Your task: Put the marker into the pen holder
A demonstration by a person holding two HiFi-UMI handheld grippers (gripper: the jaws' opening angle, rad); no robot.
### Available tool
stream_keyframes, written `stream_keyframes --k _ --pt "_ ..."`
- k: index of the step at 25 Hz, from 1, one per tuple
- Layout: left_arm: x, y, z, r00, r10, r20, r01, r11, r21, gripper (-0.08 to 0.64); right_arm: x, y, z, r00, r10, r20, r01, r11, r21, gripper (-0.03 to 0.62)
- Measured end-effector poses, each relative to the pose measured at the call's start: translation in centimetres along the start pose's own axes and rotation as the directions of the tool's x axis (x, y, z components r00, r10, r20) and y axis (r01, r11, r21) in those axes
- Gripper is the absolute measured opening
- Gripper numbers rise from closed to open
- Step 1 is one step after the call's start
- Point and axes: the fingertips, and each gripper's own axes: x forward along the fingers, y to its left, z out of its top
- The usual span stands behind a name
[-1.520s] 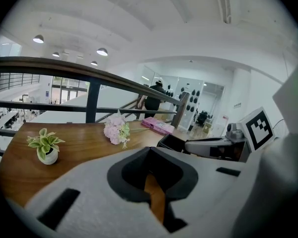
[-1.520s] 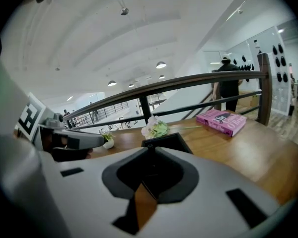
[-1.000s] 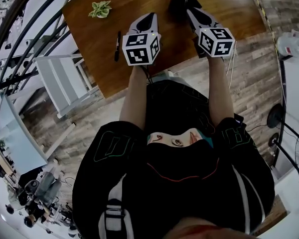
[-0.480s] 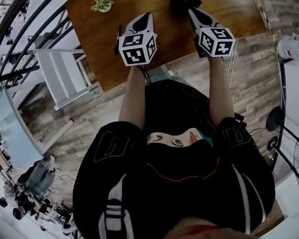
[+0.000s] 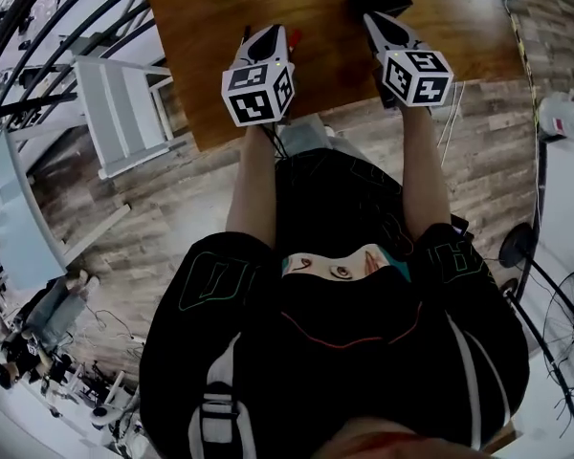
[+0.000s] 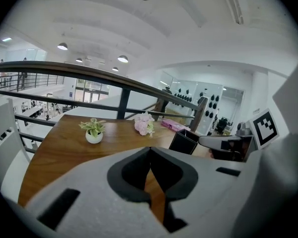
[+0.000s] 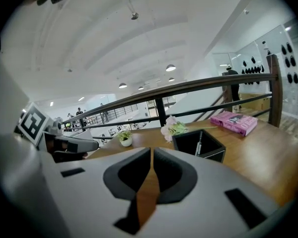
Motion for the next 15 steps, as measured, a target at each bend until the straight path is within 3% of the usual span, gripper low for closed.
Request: stream_keyframes --k 8,15 --pt "-2.6 3.7 -2.2 0.995 0.097 -0.024 -0.098 0.994 -0.052 0.009 2.6 3.1 -1.1 0.995 0.078 -0.062 -0.081 0.995 -0.053 0.025" --pt "-5.1 6.3 -4.5 0.986 0.163 -0.037 -0.166 0.98 -0.108 0.009 4.7 7.3 -2.8 0.975 0.17 -0.141 -0.19 0.97 -0.149 0.026"
